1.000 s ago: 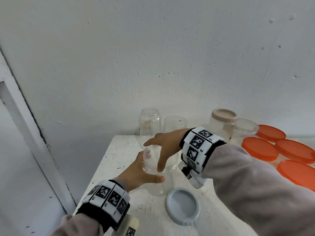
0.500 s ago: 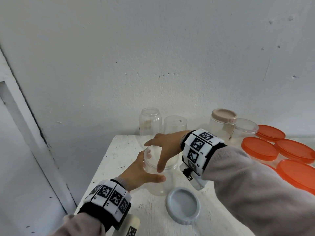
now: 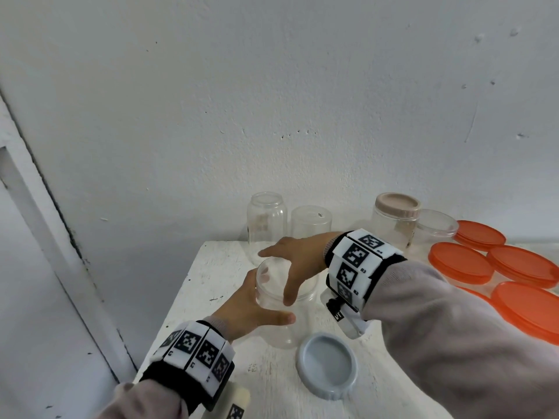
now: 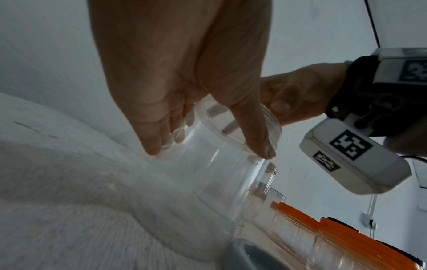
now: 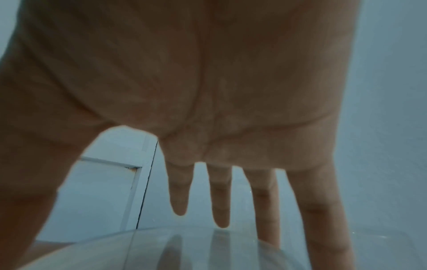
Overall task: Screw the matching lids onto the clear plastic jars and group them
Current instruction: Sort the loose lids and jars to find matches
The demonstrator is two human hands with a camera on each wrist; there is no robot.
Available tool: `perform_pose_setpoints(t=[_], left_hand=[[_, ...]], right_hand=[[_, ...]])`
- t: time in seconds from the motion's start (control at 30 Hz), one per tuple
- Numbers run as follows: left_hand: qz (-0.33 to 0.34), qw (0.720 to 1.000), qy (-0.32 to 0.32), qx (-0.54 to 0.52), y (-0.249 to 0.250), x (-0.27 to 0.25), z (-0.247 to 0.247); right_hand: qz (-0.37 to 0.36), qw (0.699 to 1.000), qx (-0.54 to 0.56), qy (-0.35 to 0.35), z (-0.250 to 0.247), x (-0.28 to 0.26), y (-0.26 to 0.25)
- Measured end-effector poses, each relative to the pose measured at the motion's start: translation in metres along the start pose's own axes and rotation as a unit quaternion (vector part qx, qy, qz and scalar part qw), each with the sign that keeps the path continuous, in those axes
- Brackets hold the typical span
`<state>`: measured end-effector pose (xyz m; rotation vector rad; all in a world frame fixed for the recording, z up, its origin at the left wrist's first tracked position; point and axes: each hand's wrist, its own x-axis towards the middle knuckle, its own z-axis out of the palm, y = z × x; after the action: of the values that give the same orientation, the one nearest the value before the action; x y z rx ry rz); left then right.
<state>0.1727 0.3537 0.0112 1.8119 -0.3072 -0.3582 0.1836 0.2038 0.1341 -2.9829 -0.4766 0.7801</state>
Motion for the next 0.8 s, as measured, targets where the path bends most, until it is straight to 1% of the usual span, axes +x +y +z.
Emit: perform_pose_setpoints(t=[0.13, 0.23, 0.4, 0.53, 0.63, 0.7, 0.8], left_hand=[[0.005, 1.000, -0.002, -0.006, 0.000, 0.000, 0.000], [0.007, 1.000, 0.001, -0.005, 0.001, 0.000, 0.001], [0.012, 1.000, 0.006, -0.002, 0.000, 0.001, 0.002], [0.018, 1.000, 0.016, -0.008, 0.000, 0.000, 0.003], [0.022, 1.000, 0.018, -0.011, 0.001, -0.002, 0.003], [0.021, 1.000, 0.016, -0.015, 0.002, -0.003, 0.003], [0.019, 1.000, 0.008, -0.017, 0.001, -0.003, 0.002]], right_hand=[[0.004, 1.000, 0.013, 0.011, 0.003, 0.003, 0.002], [0.005, 1.000, -0.009, 0.024, 0.007, 0.004, 0.002], [-0.004, 0.997, -0.032, 0.068, 0.017, 0.007, 0.005], [-0.016, 0.996, -0.012, 0.088, 0.023, 0.010, 0.013], [-0.039, 0.993, 0.004, 0.114, 0.029, 0.014, 0.019], [-0.060, 0.989, 0.027, 0.131, 0.033, 0.017, 0.025], [-0.082, 0.984, 0.091, 0.131, 0.032, 0.024, 0.036]])
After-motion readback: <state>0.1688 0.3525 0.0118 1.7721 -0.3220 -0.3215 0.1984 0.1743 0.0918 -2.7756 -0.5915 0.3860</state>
